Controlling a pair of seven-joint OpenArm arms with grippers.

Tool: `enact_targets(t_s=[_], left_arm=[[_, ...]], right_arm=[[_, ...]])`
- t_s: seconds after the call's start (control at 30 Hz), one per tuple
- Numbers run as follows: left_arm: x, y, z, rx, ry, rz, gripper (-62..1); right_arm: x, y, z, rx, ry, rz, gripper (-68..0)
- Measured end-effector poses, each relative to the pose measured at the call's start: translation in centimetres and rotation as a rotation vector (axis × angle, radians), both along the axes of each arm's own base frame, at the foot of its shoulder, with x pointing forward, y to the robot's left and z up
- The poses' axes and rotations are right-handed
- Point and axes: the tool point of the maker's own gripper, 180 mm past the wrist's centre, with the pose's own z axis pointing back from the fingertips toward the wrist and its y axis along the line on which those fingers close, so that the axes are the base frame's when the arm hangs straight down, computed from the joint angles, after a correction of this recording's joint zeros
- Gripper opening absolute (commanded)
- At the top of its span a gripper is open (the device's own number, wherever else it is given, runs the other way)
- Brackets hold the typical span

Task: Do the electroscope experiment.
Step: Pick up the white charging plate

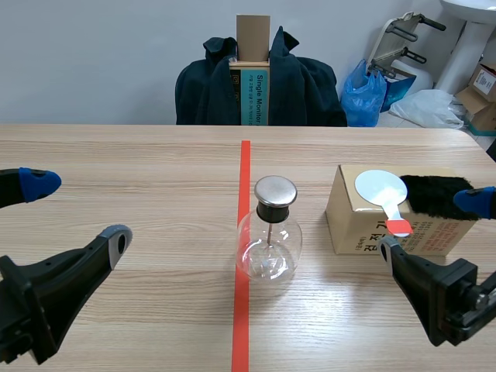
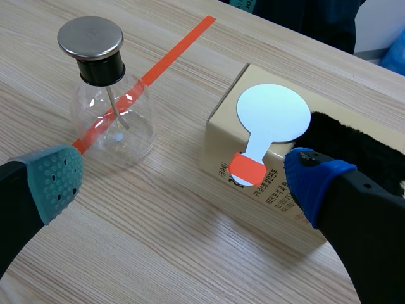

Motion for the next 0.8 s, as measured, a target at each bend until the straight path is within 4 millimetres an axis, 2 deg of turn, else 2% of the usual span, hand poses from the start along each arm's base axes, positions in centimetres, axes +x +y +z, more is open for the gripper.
enact_targets(t_s=[0.8], left_arm=[[0.0, 0.01, -0.05, 0.002, 0.002, 0.0, 1.4]], right_arm=[[0.06, 0.06, 0.25, 0.007, -0.013, 0.002, 0.4]])
